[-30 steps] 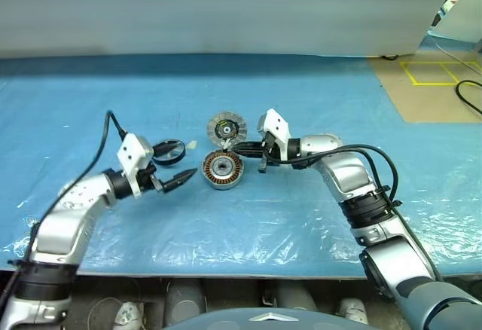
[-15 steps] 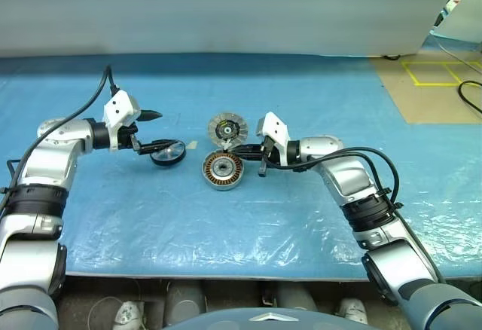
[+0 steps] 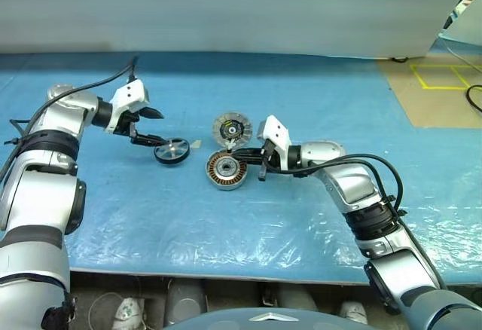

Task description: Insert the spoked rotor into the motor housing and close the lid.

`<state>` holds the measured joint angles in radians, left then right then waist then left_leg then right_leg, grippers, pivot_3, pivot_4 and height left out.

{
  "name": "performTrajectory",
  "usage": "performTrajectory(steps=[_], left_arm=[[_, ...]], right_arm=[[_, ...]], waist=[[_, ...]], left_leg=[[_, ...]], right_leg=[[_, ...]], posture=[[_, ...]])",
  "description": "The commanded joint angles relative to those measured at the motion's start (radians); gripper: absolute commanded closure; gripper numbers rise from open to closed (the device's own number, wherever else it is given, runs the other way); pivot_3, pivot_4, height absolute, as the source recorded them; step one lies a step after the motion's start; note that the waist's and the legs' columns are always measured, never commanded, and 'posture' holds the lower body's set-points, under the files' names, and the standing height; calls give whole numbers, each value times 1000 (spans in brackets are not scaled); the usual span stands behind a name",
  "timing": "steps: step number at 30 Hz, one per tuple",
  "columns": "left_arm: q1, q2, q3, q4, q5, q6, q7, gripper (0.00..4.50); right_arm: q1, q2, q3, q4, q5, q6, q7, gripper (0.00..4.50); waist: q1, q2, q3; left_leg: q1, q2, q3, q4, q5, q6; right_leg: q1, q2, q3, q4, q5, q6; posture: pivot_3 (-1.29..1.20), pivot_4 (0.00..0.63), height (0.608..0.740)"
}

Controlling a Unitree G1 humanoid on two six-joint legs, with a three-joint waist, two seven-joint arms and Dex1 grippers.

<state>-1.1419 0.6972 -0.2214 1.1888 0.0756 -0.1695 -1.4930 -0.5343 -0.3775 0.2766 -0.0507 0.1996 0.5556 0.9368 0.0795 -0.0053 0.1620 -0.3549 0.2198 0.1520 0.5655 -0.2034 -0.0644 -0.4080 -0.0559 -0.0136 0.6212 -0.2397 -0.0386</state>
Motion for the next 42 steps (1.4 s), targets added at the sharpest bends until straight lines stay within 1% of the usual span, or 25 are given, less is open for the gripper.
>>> performTrajectory(steps=[1, 7, 12, 13, 14, 16, 20, 30, 42], left_arm=[[-56, -17, -21, 40, 60, -82, 12, 0], [-56, -48, -20, 78, 114, -164, 67, 0], [-59, -42, 1, 88, 117, -170, 56, 0], [-58, -39, 4, 88, 117, -173, 57, 388], [-56, -35, 5, 87, 119, -181, 61, 595], [-52, -28, 7, 84, 122, -194, 72, 1238], [-43, -23, 13, 81, 120, -221, 60, 1238], [-23, -3, -1, 83, 139, -241, 0, 1238], [-21, -20, -30, 98, 217, -305, 113, 1238]], right_arm=[[12, -2, -24, -67, 27, 19, -21, 4481], [44, 2, -33, -123, 42, 55, -59, 4481], [63, 2, -29, -152, 50, 72, -82, 4481], [64, 4, -27, -154, 51, 73, -85, 4500], [65, 8, -24, -156, 52, 75, -91, 4500], [63, 18, -21, -160, 56, 78, -102, 4500], [66, 41, -15, -174, 62, 88, -125, 4500], [148, 80, -5, -249, 79, 118, -181, 4500], [162, 81, -13, -273, 103, 132, -213, 4500]], waist=[[0, 0, 0], [0, -1, 0], [1, -2, 1], [2, -2, 1], [2, -2, 1], [2, -2, 1], [2, -2, 1], [11, -2, 1], [16, -2, 1]], left_leg=[[0, 0, 0, 0, 0, 0], [-1, 0, -2, 0, 0, 0], [-2, 0, -3, 1, 0, -1], [-2, 0, -4, 1, 0, -1], [-2, 0, -4, 1, 0, -1], [-2, 0, -4, 1, 0, -1], [-2, 0, -4, 1, 0, -1], [-2, 0, -4, 0, 0, -1], [-2, 0, -4, 0, 0, -1]], right_leg=[[0, 0, 0, 0, 0, 0], [0, 0, -2, 0, 0, 0], [0, 0, -3, 0, 0, 1], [0, 0, -3, 0, 0, 1], [0, 0, -4, 0, 0, 1], [0, -1, -4, 0, 0, 1], [0, -1, -4, 0, 0, 0], [0, -1, -5, 0, 0, 1], [0, -1, -5, 0, 0, 1]], posture=[[0, 150, 740], [0, 150, 740], [0, 150, 740], [0, 150, 740], [0, 150, 740], [0, 150, 740], [0, 150, 740], [0, 150, 740], [0, 150, 740]])
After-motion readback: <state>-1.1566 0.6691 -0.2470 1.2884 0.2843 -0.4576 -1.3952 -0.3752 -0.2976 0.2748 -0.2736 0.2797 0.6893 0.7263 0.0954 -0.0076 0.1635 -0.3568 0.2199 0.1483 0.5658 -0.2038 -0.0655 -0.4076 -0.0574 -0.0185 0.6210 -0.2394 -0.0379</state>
